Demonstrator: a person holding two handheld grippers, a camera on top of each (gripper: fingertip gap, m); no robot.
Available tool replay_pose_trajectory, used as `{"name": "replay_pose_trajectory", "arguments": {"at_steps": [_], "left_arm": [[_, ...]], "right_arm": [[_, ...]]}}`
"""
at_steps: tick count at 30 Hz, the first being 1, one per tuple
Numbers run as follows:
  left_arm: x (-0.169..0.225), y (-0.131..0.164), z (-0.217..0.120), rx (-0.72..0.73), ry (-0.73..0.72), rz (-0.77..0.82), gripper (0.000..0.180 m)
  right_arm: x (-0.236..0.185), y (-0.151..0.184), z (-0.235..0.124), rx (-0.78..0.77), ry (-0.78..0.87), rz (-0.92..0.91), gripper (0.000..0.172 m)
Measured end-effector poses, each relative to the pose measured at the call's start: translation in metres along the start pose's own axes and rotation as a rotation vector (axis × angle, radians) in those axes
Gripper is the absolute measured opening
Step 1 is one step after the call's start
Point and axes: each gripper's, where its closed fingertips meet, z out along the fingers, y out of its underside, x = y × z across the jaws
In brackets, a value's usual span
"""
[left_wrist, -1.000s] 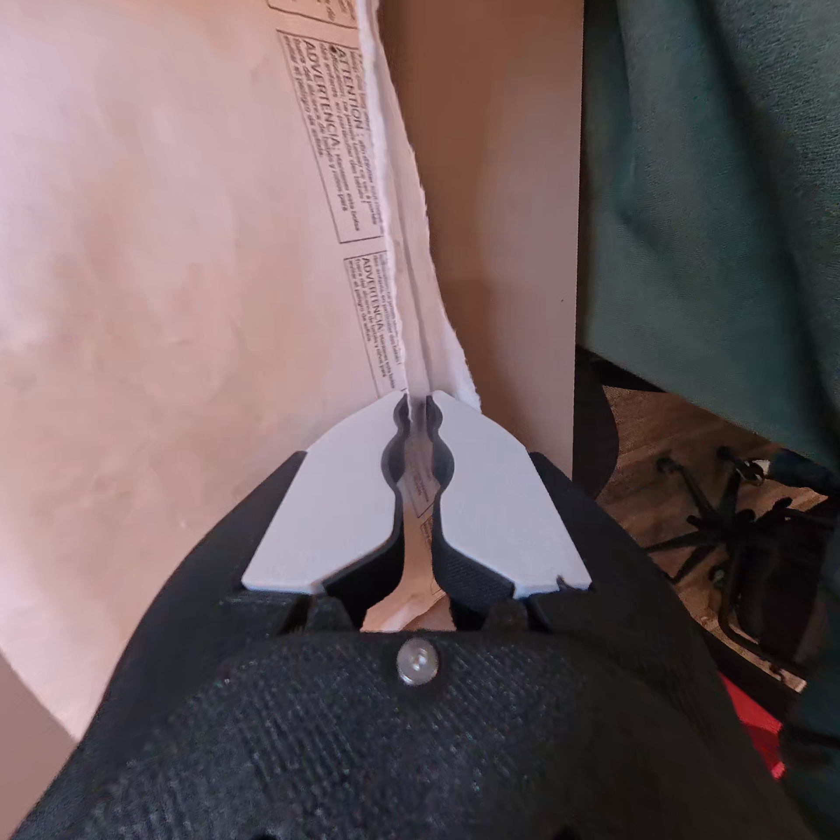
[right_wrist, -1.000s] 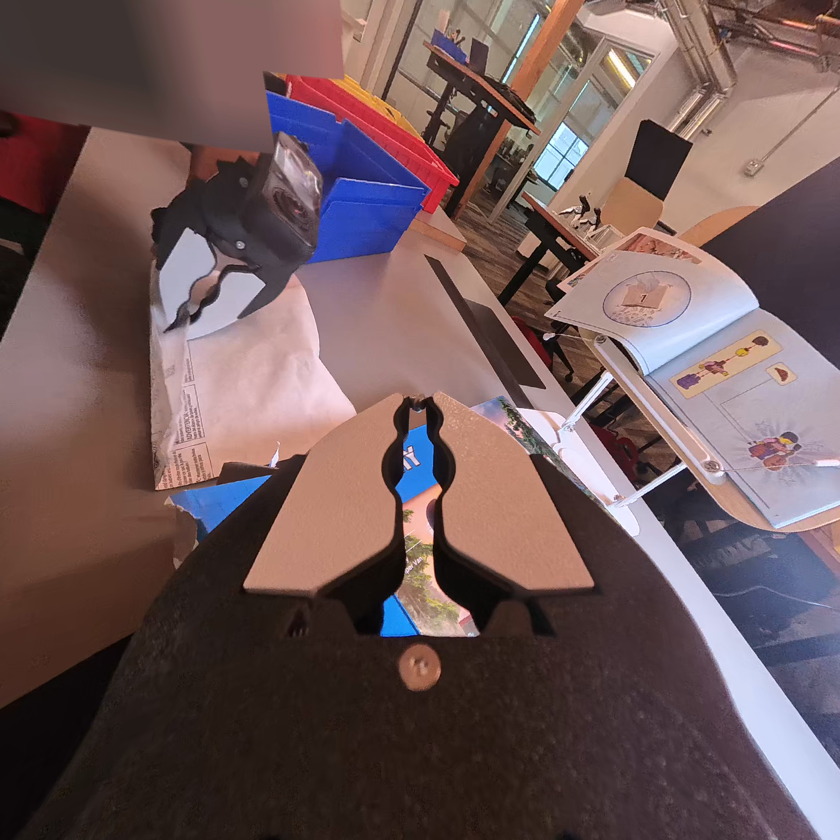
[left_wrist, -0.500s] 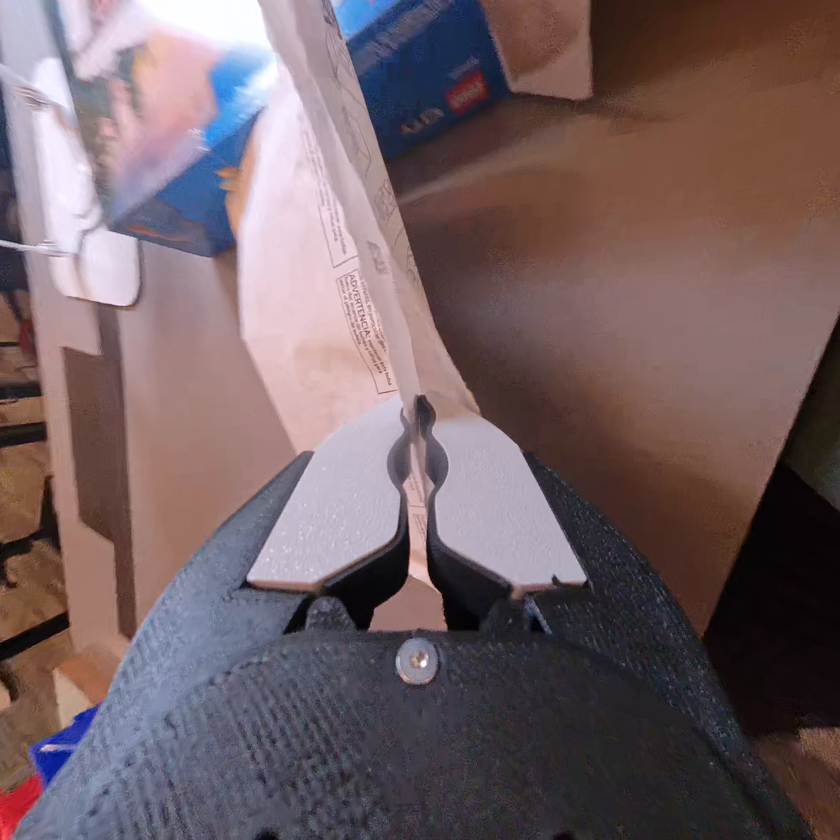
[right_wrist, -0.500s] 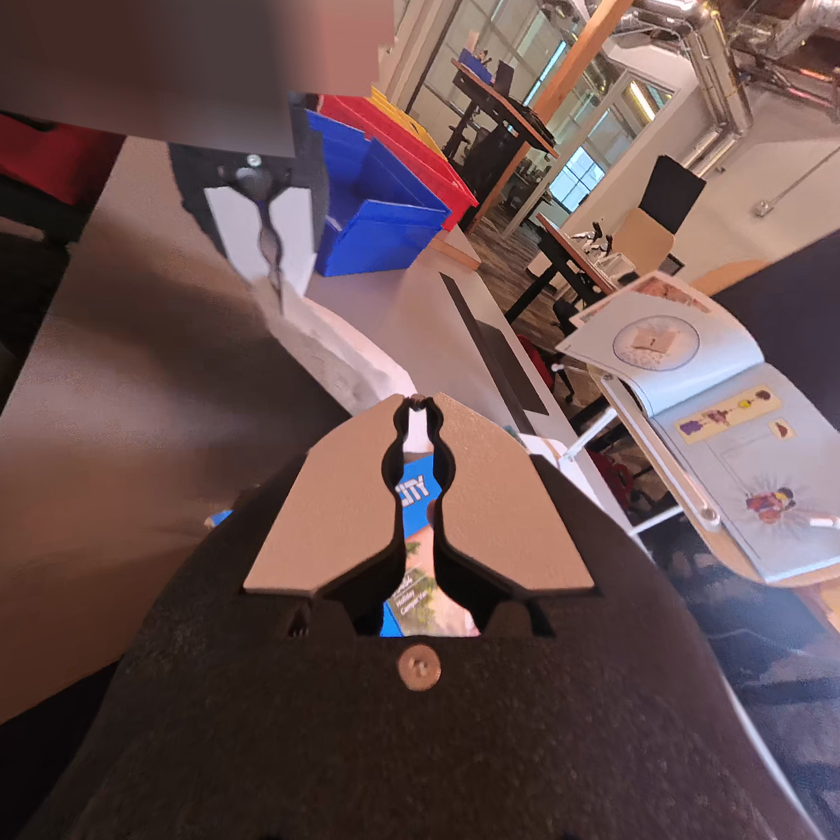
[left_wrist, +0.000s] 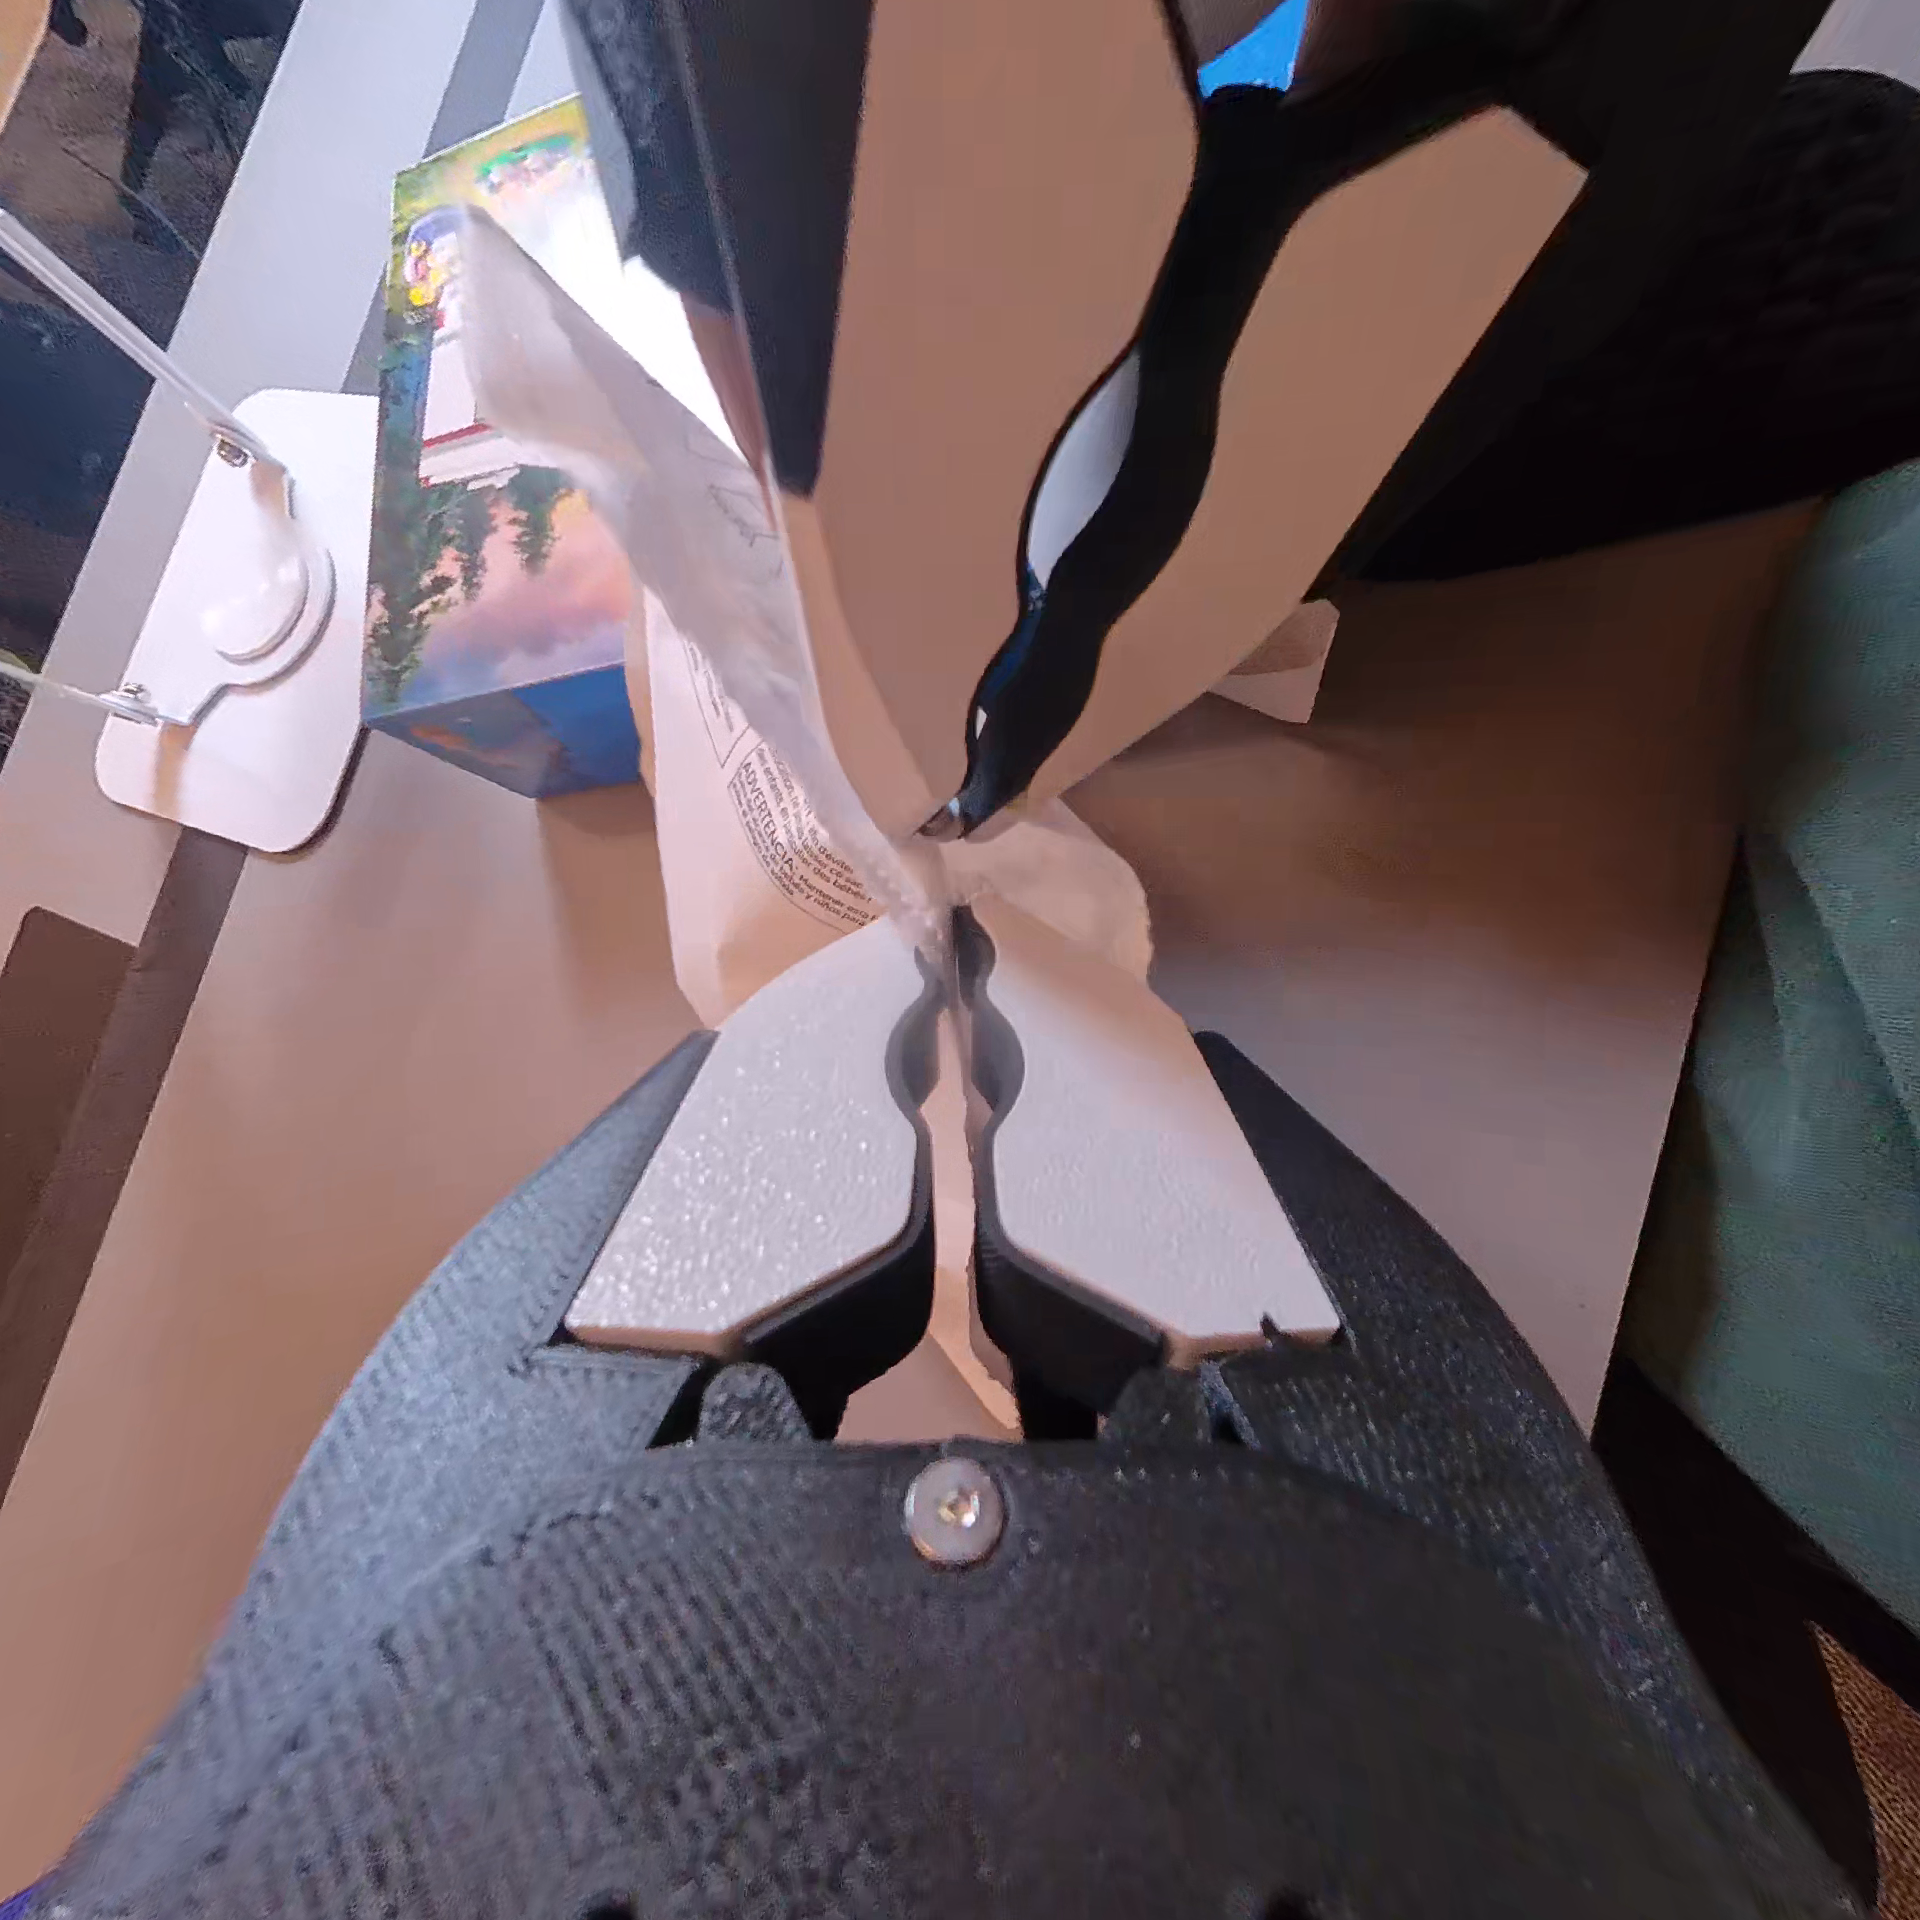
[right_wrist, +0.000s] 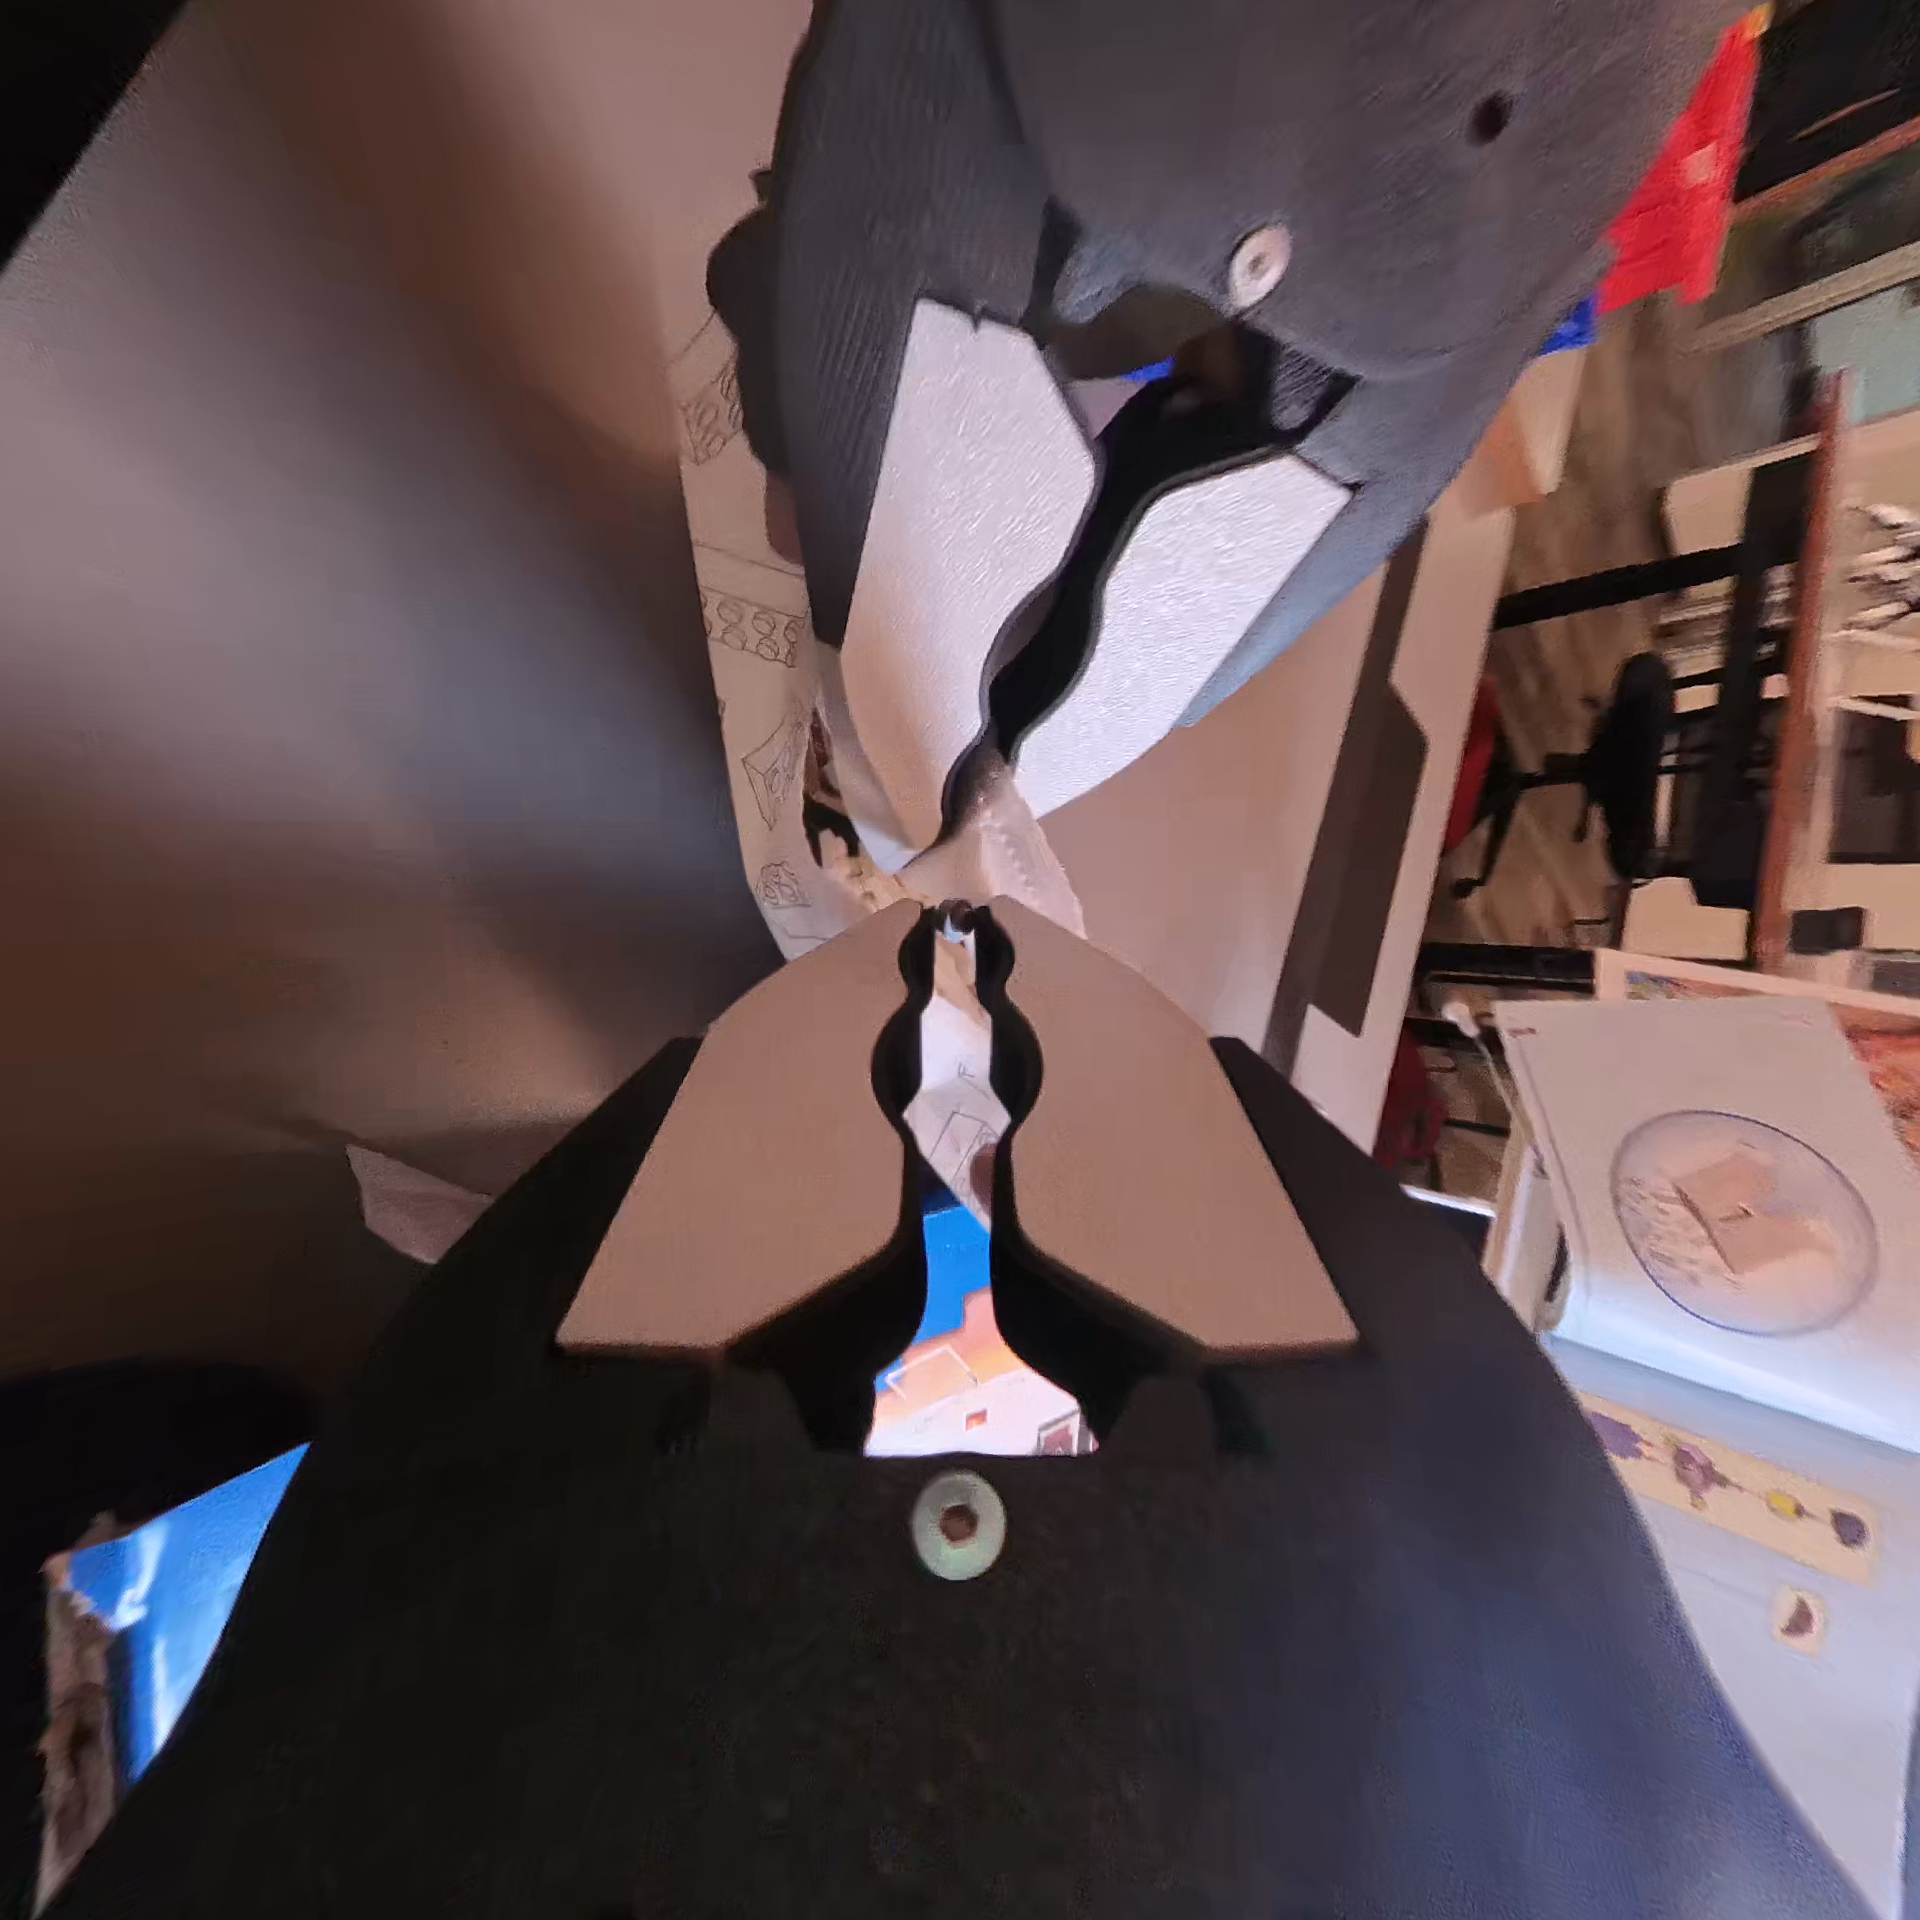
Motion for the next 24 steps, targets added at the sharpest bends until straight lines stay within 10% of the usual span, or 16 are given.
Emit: {"name": "replay_pose_trajectory", "arguments": {"at_steps": [14, 20, 24], "left_arm": [[-0.017, 0.010, -0.013, 0.107, 0.061, -0.052, 0.001], [0.008, 0.012, -0.013, 0.120, 0.246, -0.022, 0.001], [0.037, 0.008, -0.013, 0.147, 0.415, -0.025, 0.012]], "right_arm": [[0.022, -0.012, -0.006, 0.035, -0.181, 0.072, 0.030], [0.020, 0.045, -0.011, -0.136, -0.097, 0.002, 0.088], [-0.022, 0.060, 0.006, -0.146, -0.257, -0.035, 0.042]]}}
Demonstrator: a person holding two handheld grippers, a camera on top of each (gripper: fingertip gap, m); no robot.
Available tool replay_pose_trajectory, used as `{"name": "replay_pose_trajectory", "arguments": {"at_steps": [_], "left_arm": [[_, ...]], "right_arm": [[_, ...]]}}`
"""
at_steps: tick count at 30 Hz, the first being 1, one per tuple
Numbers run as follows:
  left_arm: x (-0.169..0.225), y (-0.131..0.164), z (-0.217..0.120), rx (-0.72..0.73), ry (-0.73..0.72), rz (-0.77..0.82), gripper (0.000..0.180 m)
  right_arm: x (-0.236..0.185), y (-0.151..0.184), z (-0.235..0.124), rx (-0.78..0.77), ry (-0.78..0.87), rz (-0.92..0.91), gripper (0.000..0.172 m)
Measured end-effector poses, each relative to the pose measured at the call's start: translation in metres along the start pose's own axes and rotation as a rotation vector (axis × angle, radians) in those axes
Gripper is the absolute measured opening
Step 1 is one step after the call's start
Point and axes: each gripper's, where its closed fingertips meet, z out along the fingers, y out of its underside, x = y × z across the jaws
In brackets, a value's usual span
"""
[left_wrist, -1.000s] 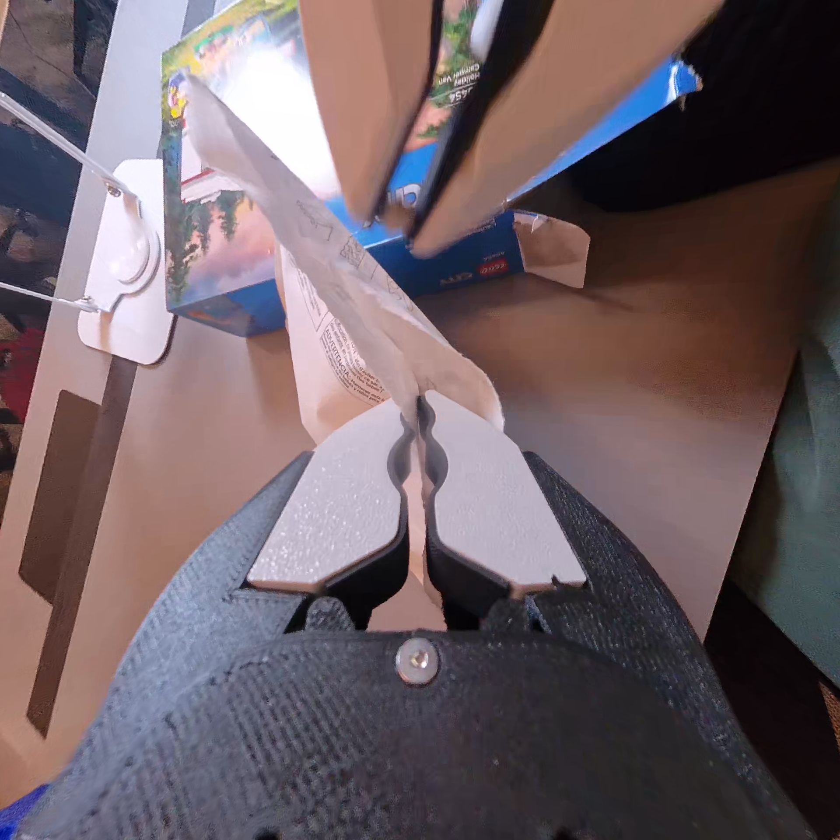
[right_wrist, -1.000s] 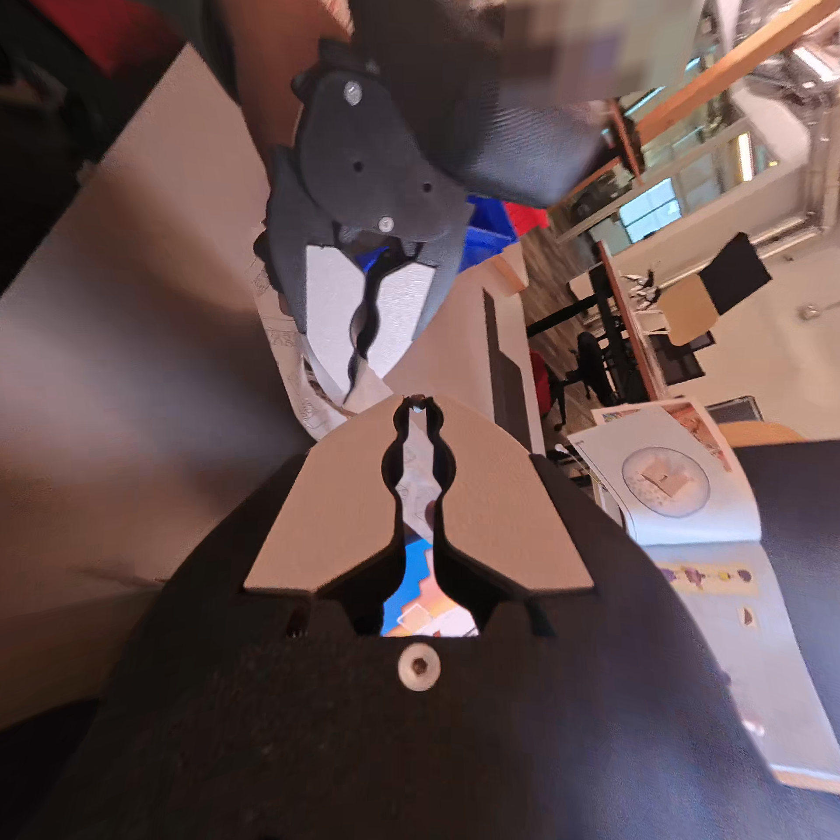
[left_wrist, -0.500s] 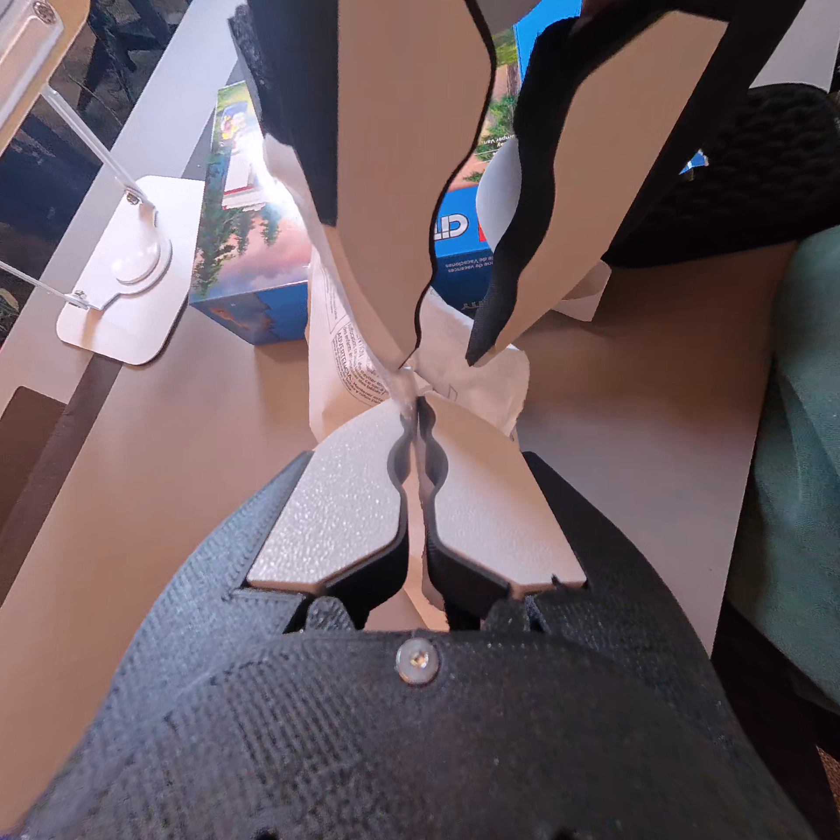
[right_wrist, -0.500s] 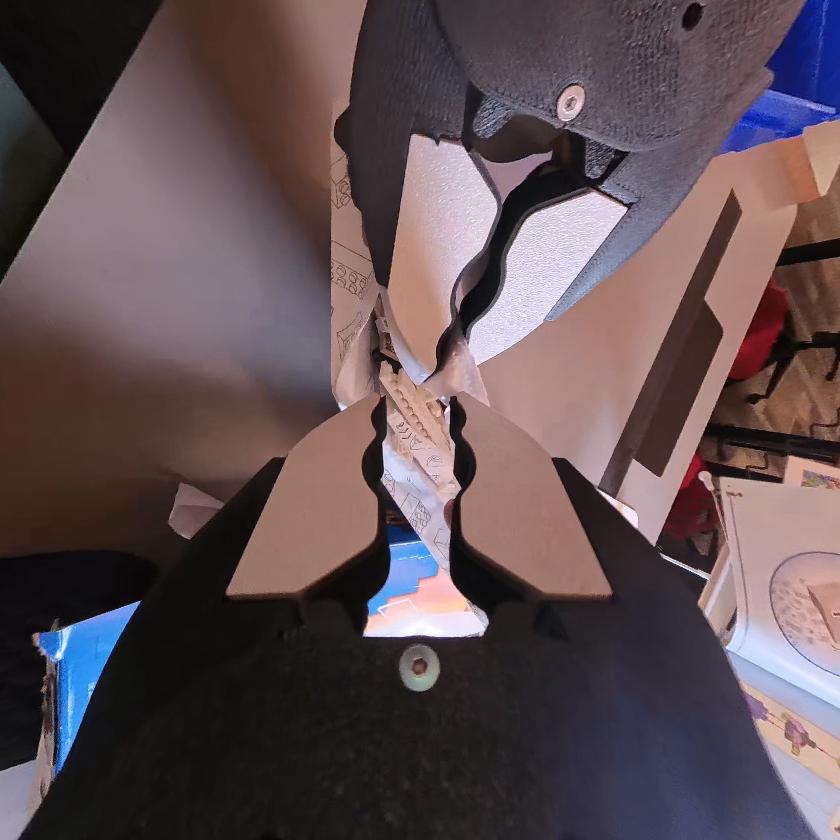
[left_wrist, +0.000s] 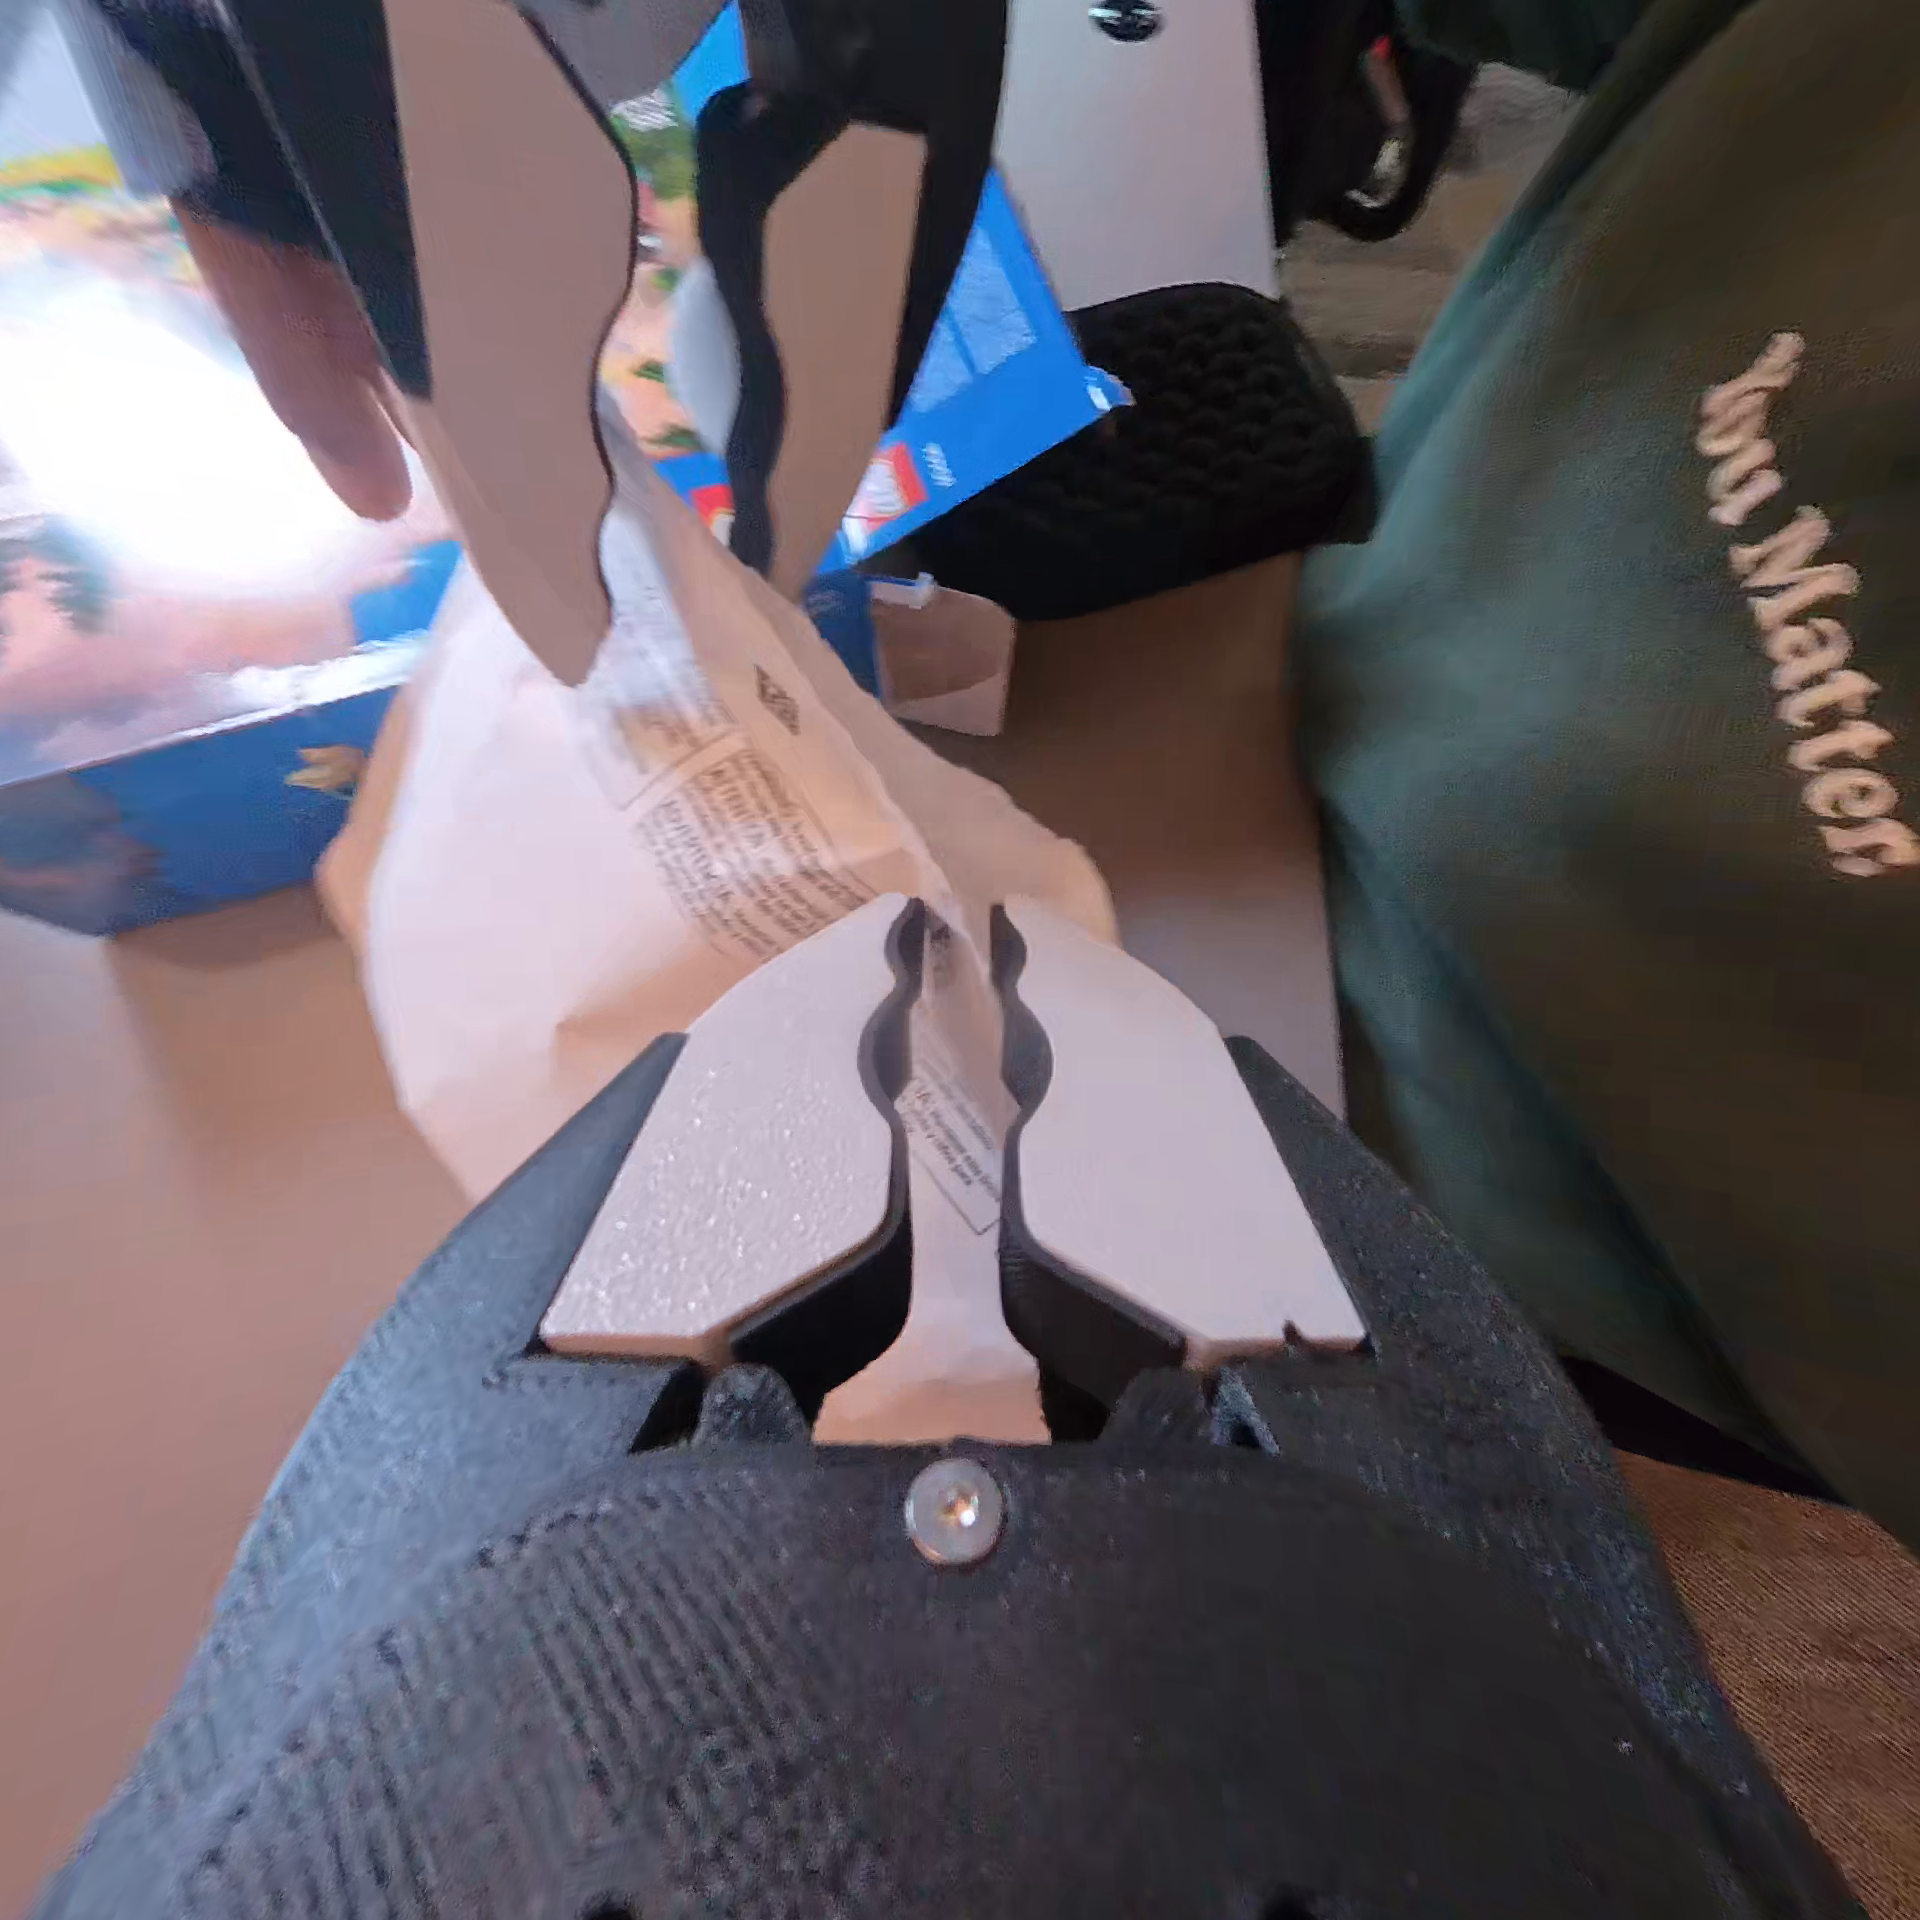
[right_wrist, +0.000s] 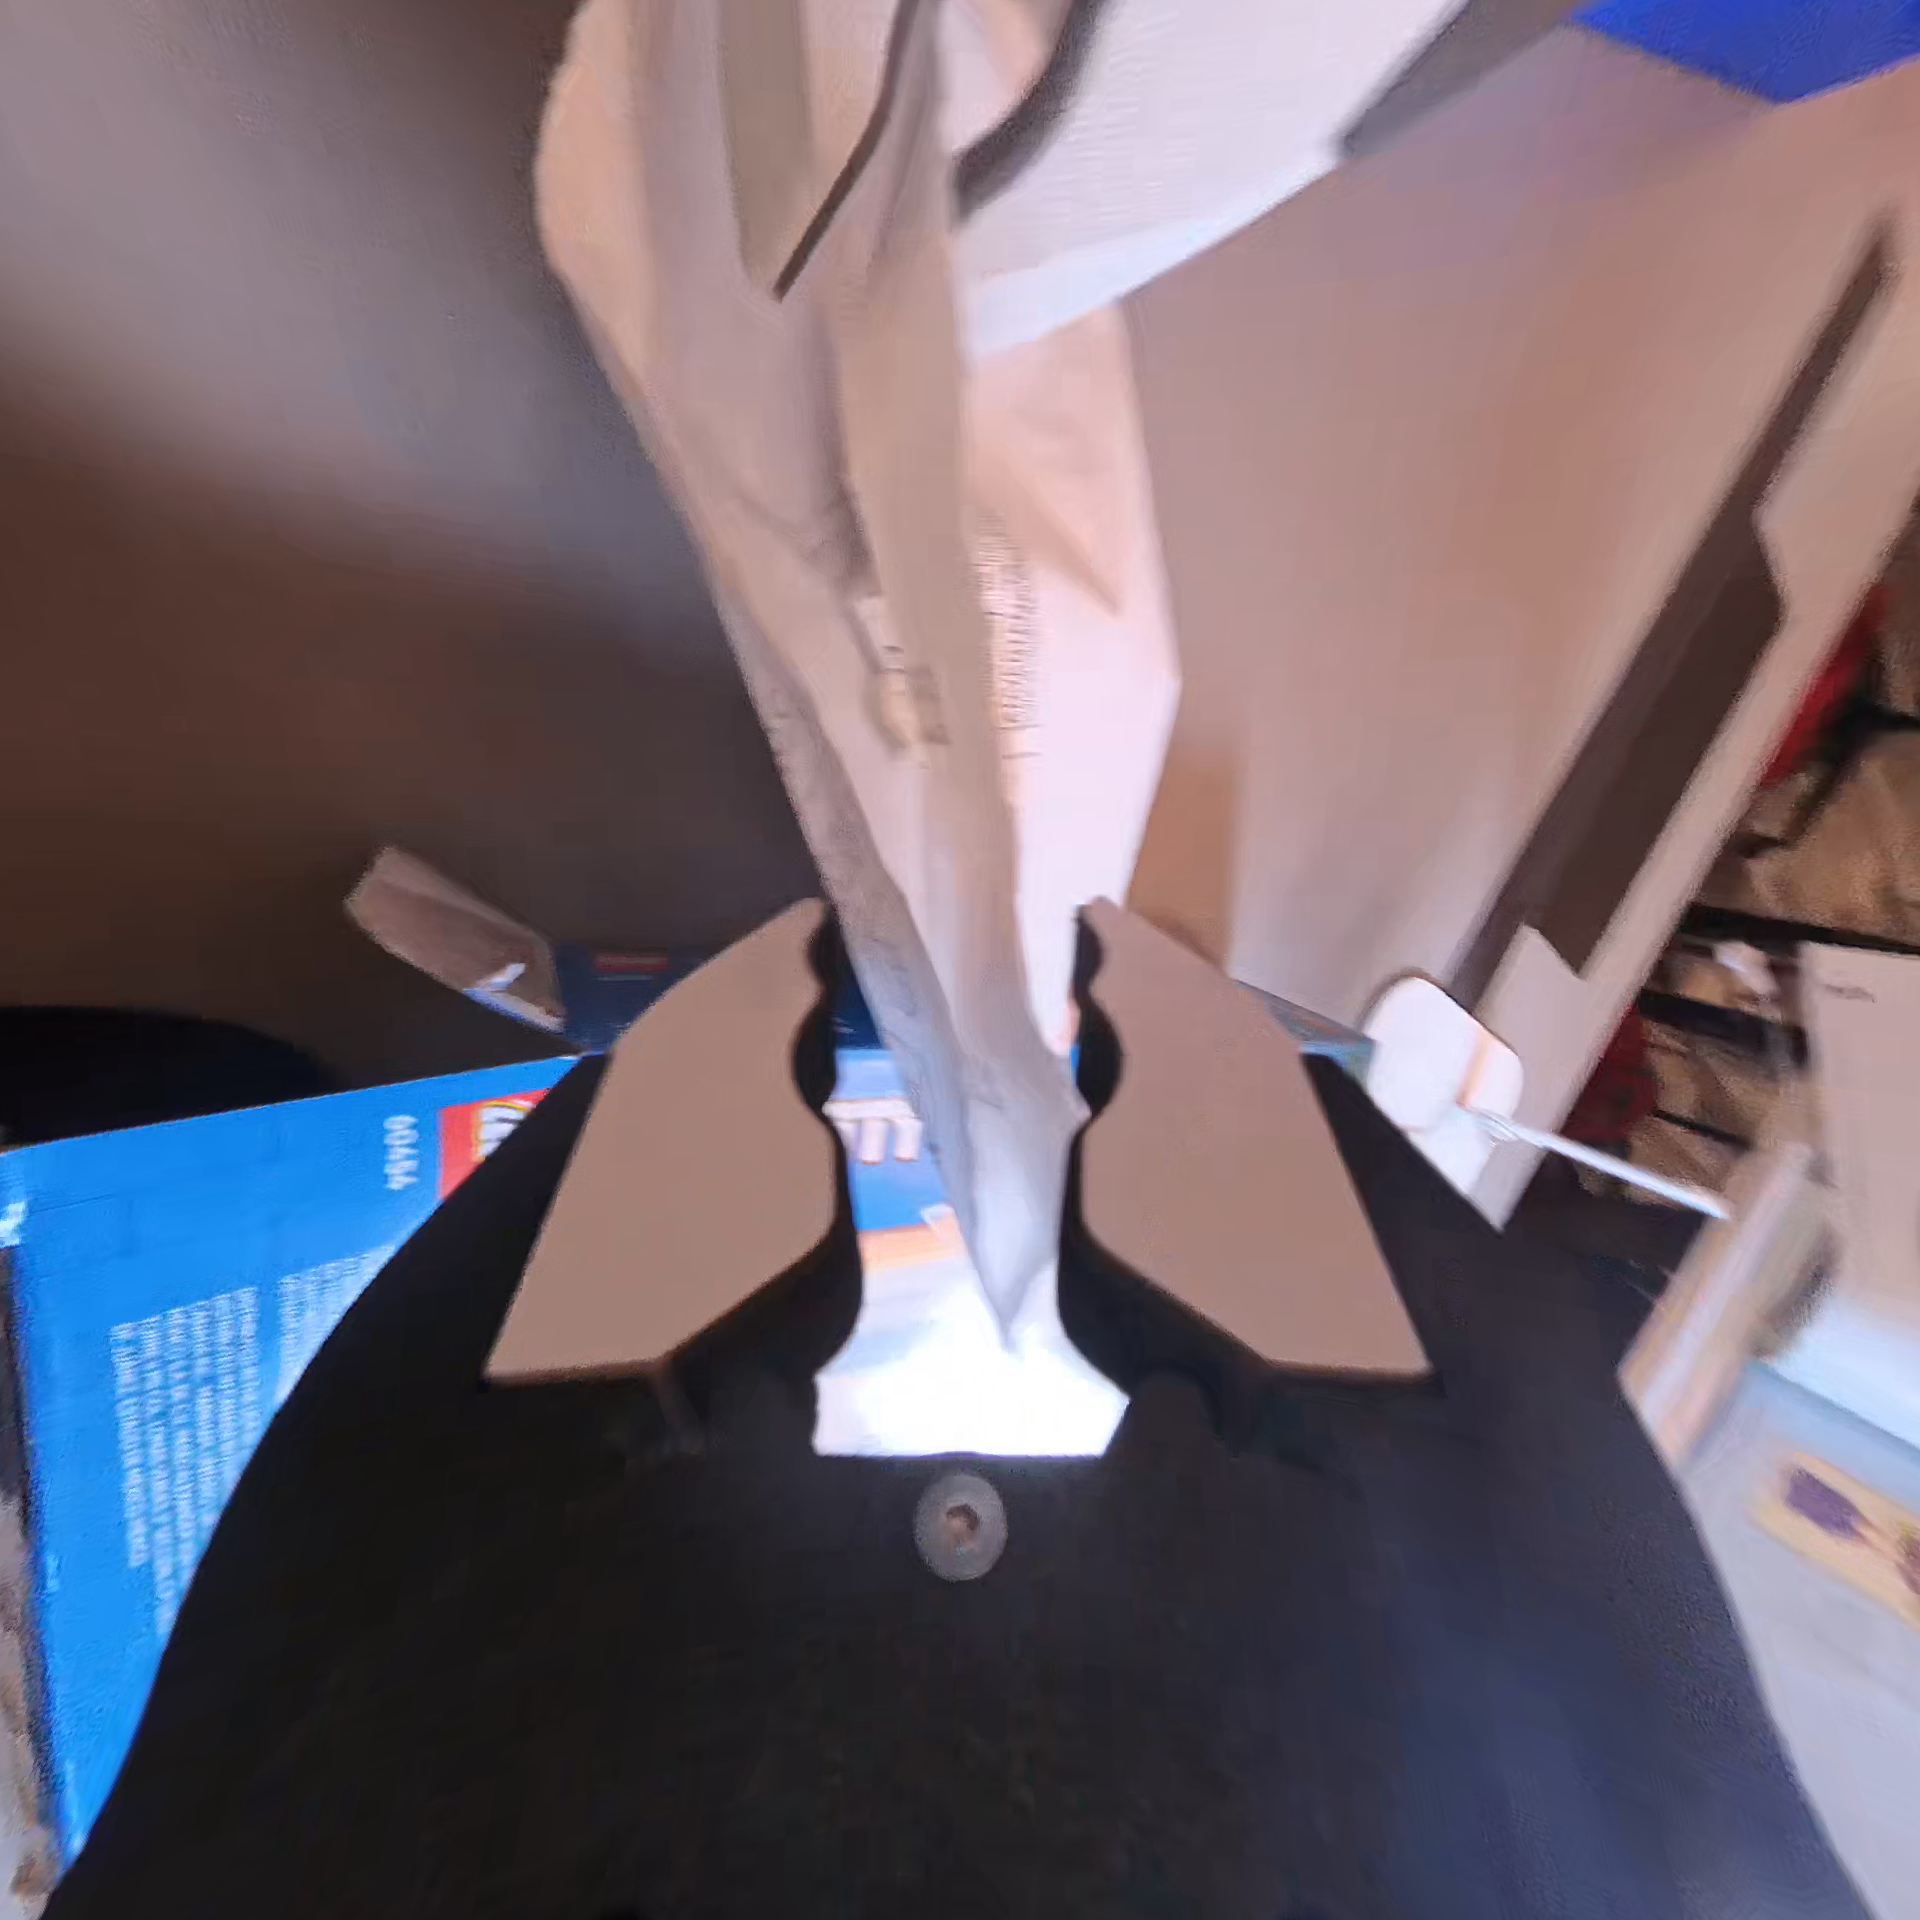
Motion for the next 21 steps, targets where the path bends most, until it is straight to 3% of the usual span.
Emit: {"name": "replay_pose_trajectory", "arguments": {"at_steps": [2, 4, 7, 8, 9, 10, 13, 15, 17, 21], "left_arm": [[0.013, 0.002, 0.000, 0.006, 0.043, -0.019, 0.022], [0.026, 0.006, -0.002, -0.006, 0.016, -0.018, 0.033], [0.029, 0.035, 0.002, -0.208, -0.188, 0.083, 0.053], [0.020, 0.045, 0.002, -0.289, -0.301, 0.132, 0.048], [0.010, 0.051, -0.001, -0.355, -0.407, 0.184, 0.031], [0.012, 0.056, -0.002, -0.381, -0.392, 0.195, 0.016], [0.017, 0.051, -0.009, -0.282, -0.218, 0.022, 0.005], [0.007, 0.046, -0.019, -0.184, -0.115, -0.119, 0.004], [-0.001, 0.044, -0.027, -0.109, -0.003, -0.223, 0.003], [-0.012, 0.039, -0.038, -0.024, 0.179, -0.338, 0.003]], "right_arm": [[-0.012, -0.002, 0.008, 0.023, -0.032, -0.009, 0.005], [-0.023, -0.005, 0.010, 0.047, -0.094, 0.043, 0.000], [-0.030, -0.013, 0.008, 0.110, -0.194, 0.152, 0.000], [-0.032, -0.018, 0.006, 0.134, -0.242, 0.187, 0.000], [-0.035, -0.023, 0.003, 0.159, -0.295, 0.215, 0.000], [-0.037, -0.028, 0.000, 0.182, -0.346, 0.237, 0.000], [-0.035, -0.035, -0.007, 0.228, -0.432, 0.300, 0.000], [-0.010, -0.034, -0.008, 0.266, -0.272, 0.313, 0.006], [0.014, -0.036, -0.019, 0.311, -0.022, 0.235, 0.031], [0.028, -0.036, -0.034, 0.225, 0.418, -0.073, 0.058]]}}
